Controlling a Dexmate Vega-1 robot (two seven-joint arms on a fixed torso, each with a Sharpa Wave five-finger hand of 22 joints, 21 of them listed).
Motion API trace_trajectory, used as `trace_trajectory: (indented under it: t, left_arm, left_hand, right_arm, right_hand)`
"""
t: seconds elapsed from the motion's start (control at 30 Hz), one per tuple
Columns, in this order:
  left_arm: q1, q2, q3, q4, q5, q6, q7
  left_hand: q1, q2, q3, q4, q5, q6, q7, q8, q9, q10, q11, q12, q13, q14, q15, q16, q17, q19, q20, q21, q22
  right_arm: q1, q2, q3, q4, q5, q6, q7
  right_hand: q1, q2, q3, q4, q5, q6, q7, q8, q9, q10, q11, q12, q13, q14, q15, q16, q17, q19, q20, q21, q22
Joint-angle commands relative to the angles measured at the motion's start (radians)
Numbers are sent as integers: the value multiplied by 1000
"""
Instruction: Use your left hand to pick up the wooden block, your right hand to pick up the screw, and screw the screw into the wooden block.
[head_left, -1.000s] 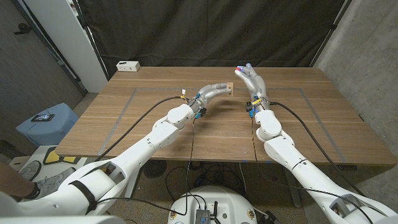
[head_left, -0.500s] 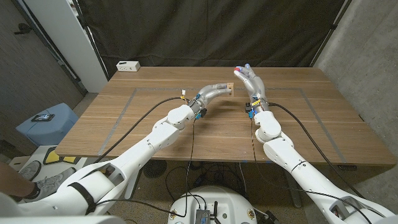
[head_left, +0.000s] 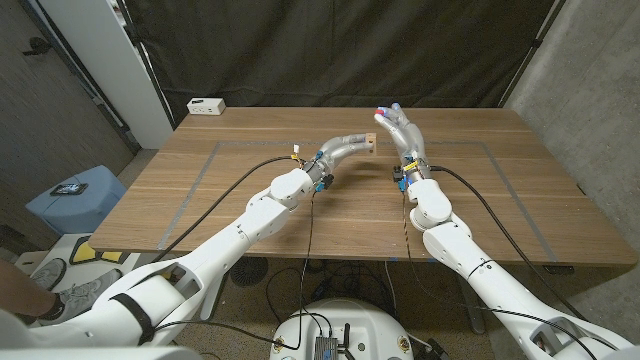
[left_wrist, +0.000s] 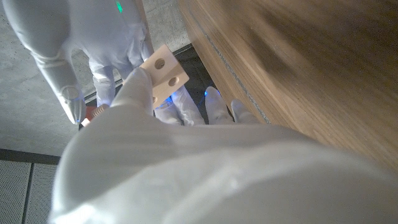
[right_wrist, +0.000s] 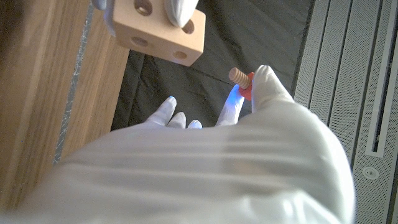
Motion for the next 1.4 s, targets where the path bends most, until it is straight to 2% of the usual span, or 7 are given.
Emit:
trace_trajectory:
  t: [0.03, 0.63, 1.4]
  left_arm:
    - [0, -1, 4, -7, 7, 5, 7]
    - [-2, 30, 24, -61, 72, 44, 41]
    - [24, 26, 16, -91, 78, 36, 77]
  left_hand:
    - [-4, 5, 8, -2, 6, 19, 10, 6, 2, -8, 0, 2, 0, 7, -55, 4, 0, 1, 10, 7, 2]
    - [-5, 3, 8, -3, 5, 21, 10, 7, 2, -9, 0, 3, 0, 7, -55, 5, -1, 2, 8, 7, 2]
    - [-4, 4, 9, -5, 5, 19, 11, 6, 2, -7, 0, 4, 0, 7, -54, 5, -1, 2, 6, 7, 2]
  right_arm:
    - [-7, -2, -6, -4, 2, -8, 8]
    - [0, -4, 3, 8, 0, -6, 2]
    - [-15, -24, 8, -16, -19, -20, -14]
  right_hand:
    - [14, 0, 1, -4, -1, -5, 2, -2, 0, -7, 1, 4, 1, -6, 0, -1, 0, -1, 5, -1, 4]
    - [13, 0, -1, -3, -2, -6, 2, -1, -1, -8, 2, 5, 1, -8, 2, 0, 0, -4, 5, -1, 4]
    - [9, 3, -4, 1, -3, -6, 2, -3, -7, -6, 3, 8, 1, -8, 4, 2, 0, -7, 8, 0, 4]
